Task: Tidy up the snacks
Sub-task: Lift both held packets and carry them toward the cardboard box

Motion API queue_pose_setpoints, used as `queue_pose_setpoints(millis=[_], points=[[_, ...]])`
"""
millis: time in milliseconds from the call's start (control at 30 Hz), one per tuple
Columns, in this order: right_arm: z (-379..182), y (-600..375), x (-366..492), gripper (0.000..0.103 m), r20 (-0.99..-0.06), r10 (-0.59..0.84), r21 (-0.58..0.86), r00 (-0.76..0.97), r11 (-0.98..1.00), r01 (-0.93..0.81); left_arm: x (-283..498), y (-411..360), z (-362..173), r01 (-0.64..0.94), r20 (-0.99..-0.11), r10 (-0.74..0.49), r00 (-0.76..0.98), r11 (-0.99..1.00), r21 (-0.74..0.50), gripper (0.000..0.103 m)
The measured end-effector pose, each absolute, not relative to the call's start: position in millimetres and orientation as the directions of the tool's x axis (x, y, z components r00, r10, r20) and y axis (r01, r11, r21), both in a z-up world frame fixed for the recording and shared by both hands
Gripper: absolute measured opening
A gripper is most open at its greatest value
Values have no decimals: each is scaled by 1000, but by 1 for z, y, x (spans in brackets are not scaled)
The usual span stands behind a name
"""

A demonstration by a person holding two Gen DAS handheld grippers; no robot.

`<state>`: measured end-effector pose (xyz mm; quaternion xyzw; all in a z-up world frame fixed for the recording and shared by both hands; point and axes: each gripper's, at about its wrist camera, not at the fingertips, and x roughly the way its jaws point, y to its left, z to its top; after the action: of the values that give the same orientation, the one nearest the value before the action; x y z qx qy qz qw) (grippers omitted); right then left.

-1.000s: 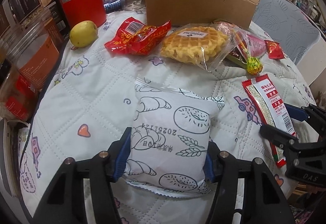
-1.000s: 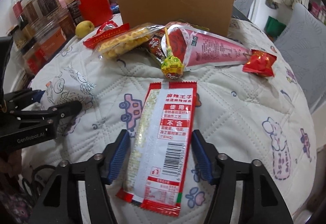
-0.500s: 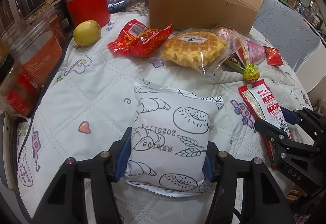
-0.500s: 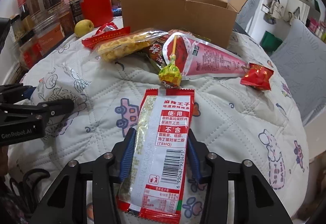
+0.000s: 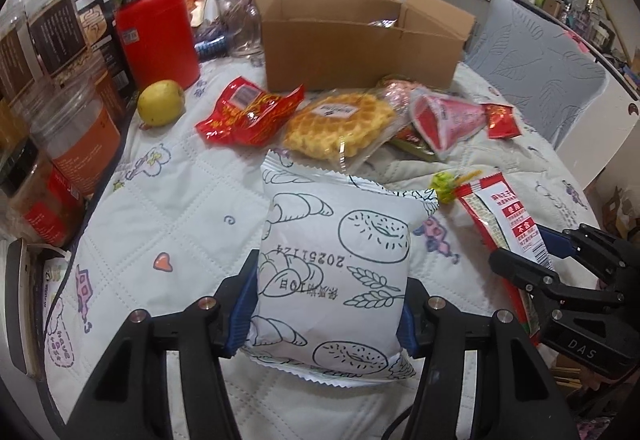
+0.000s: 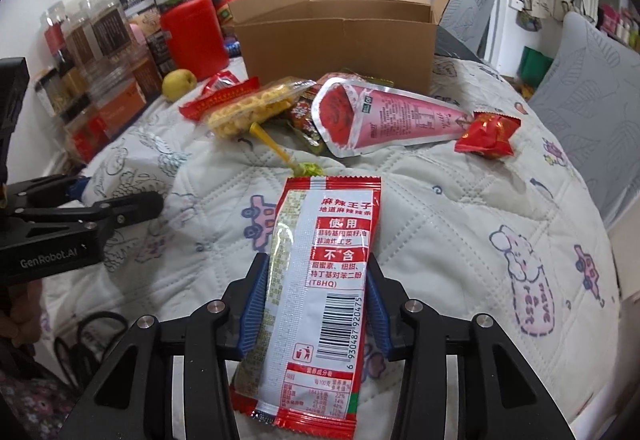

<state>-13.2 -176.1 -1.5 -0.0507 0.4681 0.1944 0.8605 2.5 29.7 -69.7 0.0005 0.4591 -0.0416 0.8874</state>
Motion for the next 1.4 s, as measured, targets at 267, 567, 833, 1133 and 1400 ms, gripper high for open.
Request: queue_pose_setpoints(millis=[267,567,833,1133,1400], points=[[23,-182,-21,45,-776,329,108,539,910,-400,0,16,-38,113,-752,-102,651,993,-38,57],[50,-191,-7,45,-724,371,141,582,905,-401,15,-2,-1,177,-687,-151,711,984,-33,57],[79,-194,17,45,-669,388,116,634,897,-427,39,-10,27,207,-633,-175,754,978,-23,57],[103,-195,54,45,-618,397,92,679,894,-439,74,-19,49,244,-588,-206,782,970,-15,57],[123,-193,90,45,-586,407,70,701,887,-457,107,-20,70,257,-533,-218,818,966,0,57]])
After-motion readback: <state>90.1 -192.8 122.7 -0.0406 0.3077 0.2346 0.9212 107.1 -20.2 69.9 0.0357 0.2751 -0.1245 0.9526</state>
